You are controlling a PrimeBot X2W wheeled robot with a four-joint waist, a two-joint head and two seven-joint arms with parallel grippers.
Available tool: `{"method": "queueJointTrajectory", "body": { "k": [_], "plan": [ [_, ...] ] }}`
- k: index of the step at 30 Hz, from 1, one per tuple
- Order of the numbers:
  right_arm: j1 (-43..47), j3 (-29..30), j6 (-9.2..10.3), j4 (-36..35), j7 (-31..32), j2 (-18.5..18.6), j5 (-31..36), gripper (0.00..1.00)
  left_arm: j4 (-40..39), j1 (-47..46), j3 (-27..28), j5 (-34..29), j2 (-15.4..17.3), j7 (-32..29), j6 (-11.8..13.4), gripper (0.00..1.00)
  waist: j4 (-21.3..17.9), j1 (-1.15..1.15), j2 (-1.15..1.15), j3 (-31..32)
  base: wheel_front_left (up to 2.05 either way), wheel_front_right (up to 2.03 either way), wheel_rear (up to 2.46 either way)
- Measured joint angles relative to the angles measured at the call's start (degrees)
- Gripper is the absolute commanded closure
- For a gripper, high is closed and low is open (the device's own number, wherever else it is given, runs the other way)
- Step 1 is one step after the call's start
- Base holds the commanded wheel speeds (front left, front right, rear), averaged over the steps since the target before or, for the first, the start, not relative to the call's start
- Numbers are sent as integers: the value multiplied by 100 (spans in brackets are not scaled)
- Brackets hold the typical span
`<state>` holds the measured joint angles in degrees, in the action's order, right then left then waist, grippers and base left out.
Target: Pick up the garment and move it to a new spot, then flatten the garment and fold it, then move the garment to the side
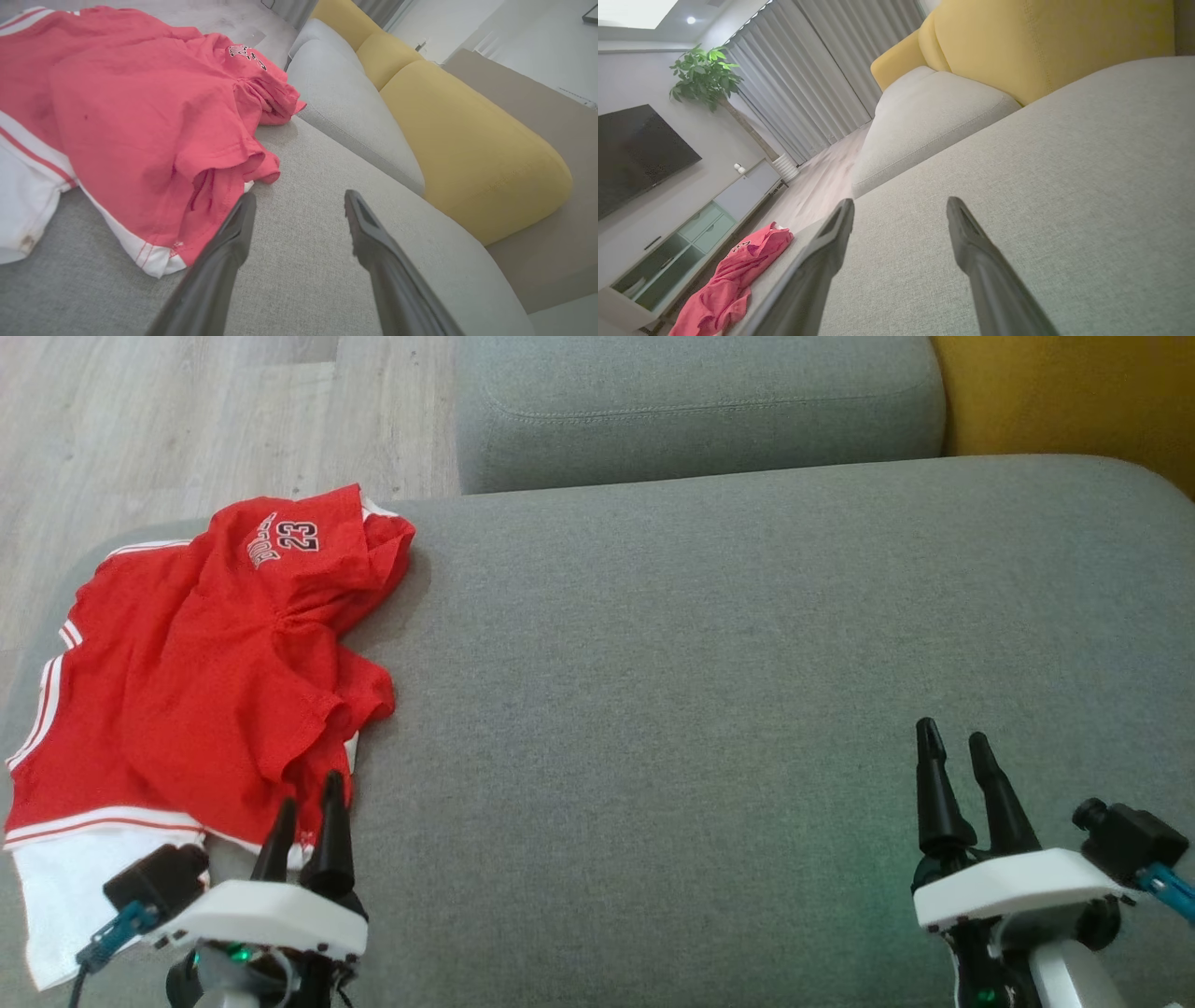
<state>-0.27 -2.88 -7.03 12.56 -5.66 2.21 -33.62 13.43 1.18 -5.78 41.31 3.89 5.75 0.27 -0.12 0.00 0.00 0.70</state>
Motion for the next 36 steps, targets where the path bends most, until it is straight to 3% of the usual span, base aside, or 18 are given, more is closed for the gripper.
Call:
{"method": "queueJointTrajectory", "body": {
  "k": [36],
  "plan": [
    [102,82,-1,-87,-603,0,2239,0,-261,227,-447,-2674,147,601,234,0,-14,0,0,-1,0,0,0]
  ]
}}
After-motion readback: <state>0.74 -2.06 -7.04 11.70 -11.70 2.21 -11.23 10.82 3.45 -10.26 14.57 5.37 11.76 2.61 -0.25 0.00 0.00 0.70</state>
